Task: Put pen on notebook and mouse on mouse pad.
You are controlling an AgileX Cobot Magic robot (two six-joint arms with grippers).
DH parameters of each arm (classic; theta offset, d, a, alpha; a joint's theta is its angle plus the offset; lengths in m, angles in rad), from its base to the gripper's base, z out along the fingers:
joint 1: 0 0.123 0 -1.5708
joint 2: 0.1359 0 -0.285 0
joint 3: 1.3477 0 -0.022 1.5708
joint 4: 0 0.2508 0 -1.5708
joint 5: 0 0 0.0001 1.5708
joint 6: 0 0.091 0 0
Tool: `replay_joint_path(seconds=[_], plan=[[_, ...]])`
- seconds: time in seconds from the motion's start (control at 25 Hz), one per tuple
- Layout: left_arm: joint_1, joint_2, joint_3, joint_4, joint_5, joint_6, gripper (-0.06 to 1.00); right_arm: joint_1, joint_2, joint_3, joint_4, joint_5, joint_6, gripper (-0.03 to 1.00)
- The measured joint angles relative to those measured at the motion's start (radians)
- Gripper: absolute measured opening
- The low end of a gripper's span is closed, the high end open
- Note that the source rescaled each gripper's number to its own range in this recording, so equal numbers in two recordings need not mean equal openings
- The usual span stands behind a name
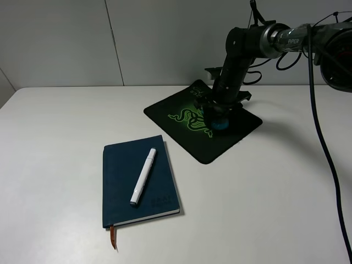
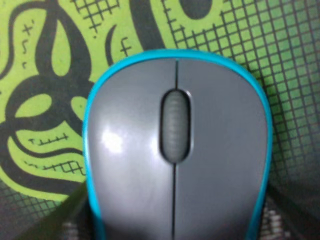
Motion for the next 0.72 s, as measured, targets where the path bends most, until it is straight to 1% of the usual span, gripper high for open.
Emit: replay_joint_path(seconds=[0.04, 0.08, 0.12, 0.2, 0.28, 0.4, 0.6, 0.72], plan=[[0.000, 0.000, 0.000, 0.000, 0.000, 0.000, 1.00, 0.000, 0.000, 0.000, 0.003, 0.002, 0.000, 0.59], [0.000, 0.000, 0.000, 0.000, 0.000, 0.000, 1.00, 0.000, 0.000, 0.000, 0.003, 0.003, 0.000, 0.76], [0.000, 0.000, 0.000, 0.000, 0.000, 0.000, 1.00, 0.000, 0.000, -0.001, 0.004, 0.003, 0.000, 0.86], [0.000, 0.000, 0.000, 0.000, 0.000, 0.000, 1.00, 0.000, 0.000, -0.001, 0.005, 0.004, 0.000, 0.94], [0.000, 0.000, 0.000, 0.000, 0.000, 0.000, 1.00, 0.000, 0.000, -0.001, 0.005, 0.006, 0.000, 0.98], [0.000, 0.000, 0.000, 0.000, 0.000, 0.000, 1.00, 0.000, 0.000, -0.002, 0.005, 0.015, 0.000, 1.00], [0.000, 0.000, 0.000, 0.000, 0.000, 0.000, 1.00, 0.000, -0.013, -0.004, 0.005, 0.061, 0.000, 1.00], [0.000, 0.000, 0.000, 0.000, 0.000, 0.000, 1.00, 0.000, -0.057, -0.004, 0.005, 0.093, 0.000, 1.00]])
